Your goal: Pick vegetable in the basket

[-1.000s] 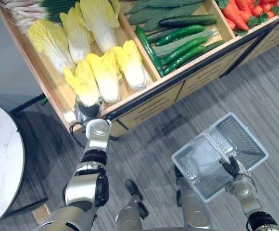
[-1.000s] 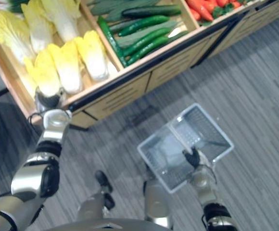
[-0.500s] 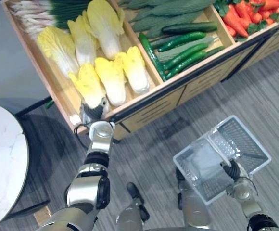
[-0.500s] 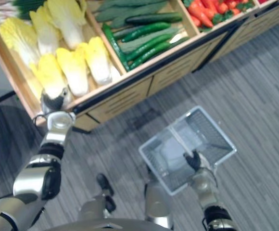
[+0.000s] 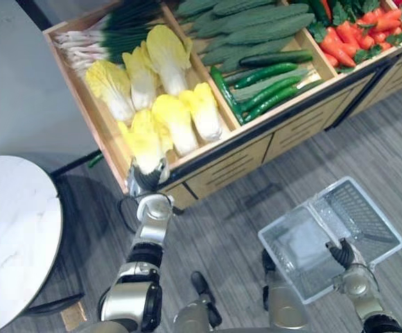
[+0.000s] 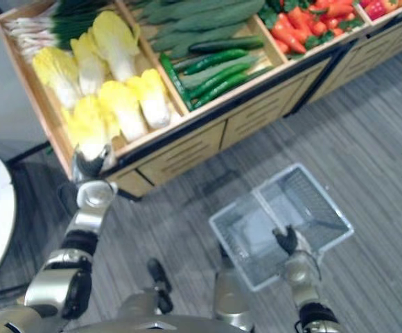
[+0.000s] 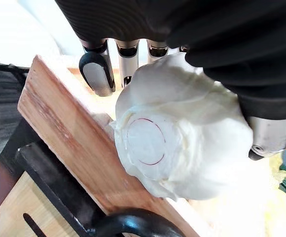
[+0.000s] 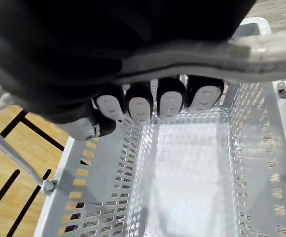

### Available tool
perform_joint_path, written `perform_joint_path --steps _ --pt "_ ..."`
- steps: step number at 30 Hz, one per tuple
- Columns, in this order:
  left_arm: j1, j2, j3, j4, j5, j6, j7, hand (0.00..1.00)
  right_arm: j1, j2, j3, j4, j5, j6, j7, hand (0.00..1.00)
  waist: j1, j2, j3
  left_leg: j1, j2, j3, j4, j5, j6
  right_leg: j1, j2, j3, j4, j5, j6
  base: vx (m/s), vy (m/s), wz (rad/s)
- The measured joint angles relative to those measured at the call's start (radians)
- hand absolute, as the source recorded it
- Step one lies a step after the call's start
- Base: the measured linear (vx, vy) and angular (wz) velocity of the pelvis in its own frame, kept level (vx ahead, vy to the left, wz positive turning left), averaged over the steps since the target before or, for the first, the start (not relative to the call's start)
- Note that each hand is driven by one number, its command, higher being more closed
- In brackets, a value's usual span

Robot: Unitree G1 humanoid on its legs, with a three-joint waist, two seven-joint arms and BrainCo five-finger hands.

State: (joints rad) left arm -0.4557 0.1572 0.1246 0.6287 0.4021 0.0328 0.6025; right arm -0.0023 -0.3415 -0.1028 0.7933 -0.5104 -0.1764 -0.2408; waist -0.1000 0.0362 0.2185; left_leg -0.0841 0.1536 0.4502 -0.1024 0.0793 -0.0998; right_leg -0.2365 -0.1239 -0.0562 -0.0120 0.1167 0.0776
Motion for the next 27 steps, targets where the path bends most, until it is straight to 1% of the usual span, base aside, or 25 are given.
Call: perform_joint_path --steps 4,6,8,10,12,17,19,20,22,23,24,25,27 --pt "0.023 0.005 0.001 -0.083 0.021 0.000 0.000 1.00 0.008 0.000 -0.013 0.003 -0.001 0.003 0.001 1.00 0.022 0.000 0.000 0.000 0.000 -0.001 0.000 0.002 0.000 0.000 0.000 -0.001 -0.001 -0.001 -0.001 0.00 -0.005 0.02" --pt "0.033 0.006 0.002 -0.117 0.051 0.000 0.000 1.00 0.008 0.000 -0.013 0.005 -0.002 0.003 0.004 1.00 0.022 0.000 -0.001 0.001 0.000 -0.009 0.000 0.003 0.001 0.007 -0.001 -0.008 -0.002 -0.001 -0.001 0.01 -0.009 0.09" --pt "0.043 0.006 0.002 -0.156 0.054 0.000 0.000 1.00 0.010 0.001 -0.013 0.008 -0.002 0.003 0.007 1.00 0.020 -0.001 -0.002 0.002 0.001 -0.023 0.000 0.005 0.001 0.018 -0.001 -0.019 -0.003 0.000 -0.001 0.03 -0.007 0.15" --pt "0.061 0.006 0.005 -0.208 0.055 0.001 0.001 1.00 0.015 0.001 -0.015 0.008 -0.002 0.003 0.009 1.00 0.022 -0.004 -0.011 0.001 0.002 -0.025 -0.001 0.006 0.000 0.018 0.000 -0.017 -0.005 0.000 -0.001 0.05 -0.007 0.07" --pt "0.086 0.006 0.015 -0.270 0.087 0.002 0.001 1.00 0.023 0.002 -0.016 0.009 -0.002 0.003 0.011 1.00 0.024 -0.004 -0.028 0.001 0.004 -0.025 -0.001 0.005 -0.001 0.021 0.000 -0.018 -0.008 0.000 -0.001 0.06 -0.004 0.02" --pt "0.103 0.006 0.015 -0.375 0.109 0.004 0.001 1.00 0.036 0.003 -0.018 0.009 -0.001 0.004 0.015 1.00 0.022 -0.005 -0.057 0.008 0.012 -0.030 -0.001 0.006 -0.002 0.032 0.004 -0.020 -0.010 0.000 -0.002 0.02 -0.008 0.01" --pt "0.135 0.018 -0.020 -0.462 0.134 0.000 -0.008 1.00 0.046 0.003 -0.020 0.004 0.001 0.004 0.036 1.00 0.023 -0.006 -0.087 0.010 0.017 -0.031 -0.001 0.006 -0.004 0.034 0.008 -0.019 -0.010 0.000 -0.002 0.00 0.000 0.00" --pt "0.140 0.025 -0.033 -0.479 0.139 -0.002 -0.015 1.00 0.045 0.002 -0.020 -0.001 0.002 0.004 0.041 1.00 0.023 -0.006 -0.090 0.014 0.017 -0.031 -0.001 0.006 -0.004 0.037 0.009 -0.018 -0.010 0.000 -0.002 0.00 0.000 0.00" --pt "0.155 0.051 -0.080 -0.514 0.163 -0.027 -0.048 1.00 0.048 -0.006 -0.019 -0.023 0.010 0.004 0.063 1.00 0.024 -0.005 -0.093 0.027 0.020 -0.030 -0.001 0.004 -0.008 0.050 0.012 -0.016 -0.010 0.000 -0.002 -0.02 -0.006 -0.02" --pt "0.172 0.062 -0.106 -0.543 0.162 -0.052 -0.078 1.00 0.051 -0.018 -0.017 -0.044 0.019 0.004 0.087 1.00 0.022 -0.006 -0.101 0.028 0.021 -0.027 -0.001 0.002 -0.011 0.050 0.013 -0.014 -0.010 0.000 -0.001 -0.03 -0.007 -0.08" --pt "0.188 0.069 -0.134 -0.568 0.159 -0.079 -0.109 1.00 0.050 -0.037 -0.015 -0.064 0.032 0.004 0.109 1.00 0.024 -0.008 -0.104 0.033 0.021 -0.021 -0.001 0.002 -0.013 0.050 0.013 -0.007 -0.010 -0.004 0.004 -0.03 -0.006 -0.11" --pt "0.195 0.071 -0.148 -0.580 0.158 -0.087 -0.121 1.00 0.050 -0.048 -0.015 -0.078 0.044 0.004 0.122 1.00 0.024 -0.008 -0.104 0.035 0.020 -0.019 -0.002 0.002 -0.013 0.050 0.013 -0.003 -0.011 -0.004 0.004 -0.04 -0.007 -0.14" --pt "0.225 0.084 -0.197 -0.618 0.135 -0.120 -0.164 1.00 0.031 -0.098 -0.010 -0.110 0.061 0.003 0.151 1.00 0.025 -0.011 -0.107 0.045 0.018 0.005 -0.002 0.003 -0.014 0.050 0.014 0.019 -0.021 0.003 0.016 -0.05 -0.003 -0.26"
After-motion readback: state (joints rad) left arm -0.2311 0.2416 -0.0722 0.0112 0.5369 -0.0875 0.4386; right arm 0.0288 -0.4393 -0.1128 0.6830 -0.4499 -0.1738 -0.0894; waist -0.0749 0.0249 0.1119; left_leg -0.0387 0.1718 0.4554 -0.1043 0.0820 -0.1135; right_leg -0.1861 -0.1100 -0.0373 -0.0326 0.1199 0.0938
